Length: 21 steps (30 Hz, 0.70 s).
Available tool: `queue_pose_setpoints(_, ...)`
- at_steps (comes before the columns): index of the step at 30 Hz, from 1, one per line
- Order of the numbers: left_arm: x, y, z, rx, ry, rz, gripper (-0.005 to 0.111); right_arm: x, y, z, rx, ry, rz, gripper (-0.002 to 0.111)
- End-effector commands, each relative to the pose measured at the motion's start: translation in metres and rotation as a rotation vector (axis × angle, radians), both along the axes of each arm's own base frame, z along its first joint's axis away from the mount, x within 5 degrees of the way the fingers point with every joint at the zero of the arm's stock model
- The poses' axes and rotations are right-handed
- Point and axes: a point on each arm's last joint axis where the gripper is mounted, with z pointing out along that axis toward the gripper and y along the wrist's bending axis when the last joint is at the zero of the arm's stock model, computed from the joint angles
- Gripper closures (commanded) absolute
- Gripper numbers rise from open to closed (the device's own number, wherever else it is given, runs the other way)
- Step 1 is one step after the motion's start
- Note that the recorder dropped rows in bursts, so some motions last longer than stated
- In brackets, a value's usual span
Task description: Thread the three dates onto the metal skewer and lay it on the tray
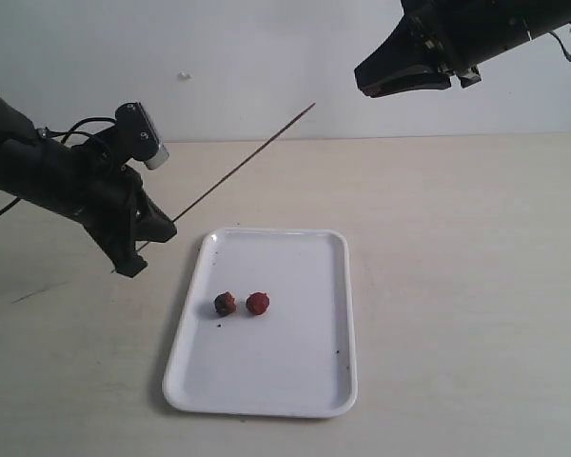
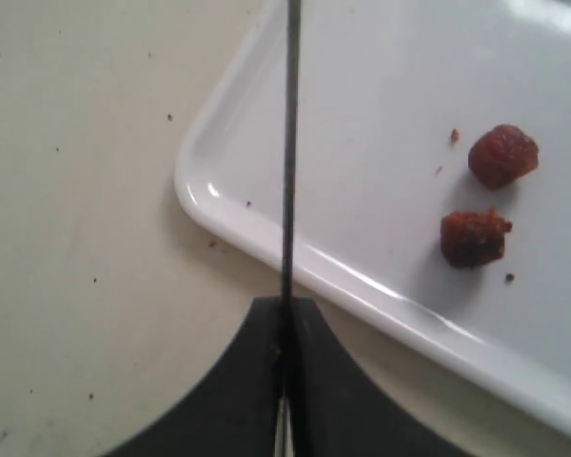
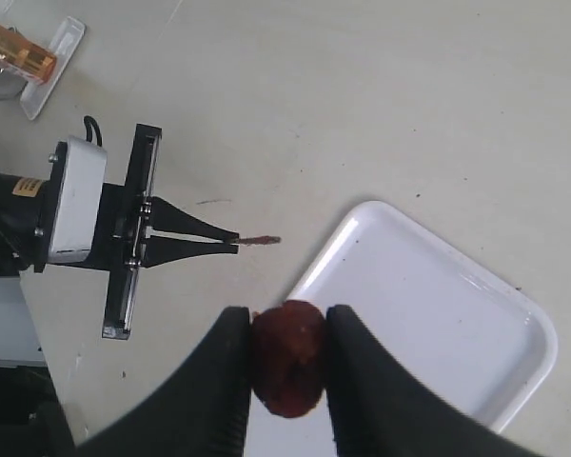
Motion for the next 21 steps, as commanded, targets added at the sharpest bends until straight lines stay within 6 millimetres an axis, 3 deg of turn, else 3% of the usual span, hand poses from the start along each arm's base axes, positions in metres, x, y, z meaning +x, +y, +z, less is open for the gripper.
queue_pose_setpoints(1, -0.001, -0.005, 0.001, -0.042, -0.012, -0.005, 0.107, 0.000, 0.001, 0.005, 0.011, -0.009, 0.001, 0.081)
queue_pose_setpoints(11, -0.008, -0.026, 0.001, -0.002, -0.049, -0.069, 0.107, 0.002, 0.025, -0.006, 0.013, 0.018, 0.059, 0.081)
queue_pose_setpoints(21, -0.009, -0.029, 0.001, -0.002, -0.050, -0.069, 0.107, 0.002, 0.024, -0.008, -0.005, 0.022, 0.062, 0.081)
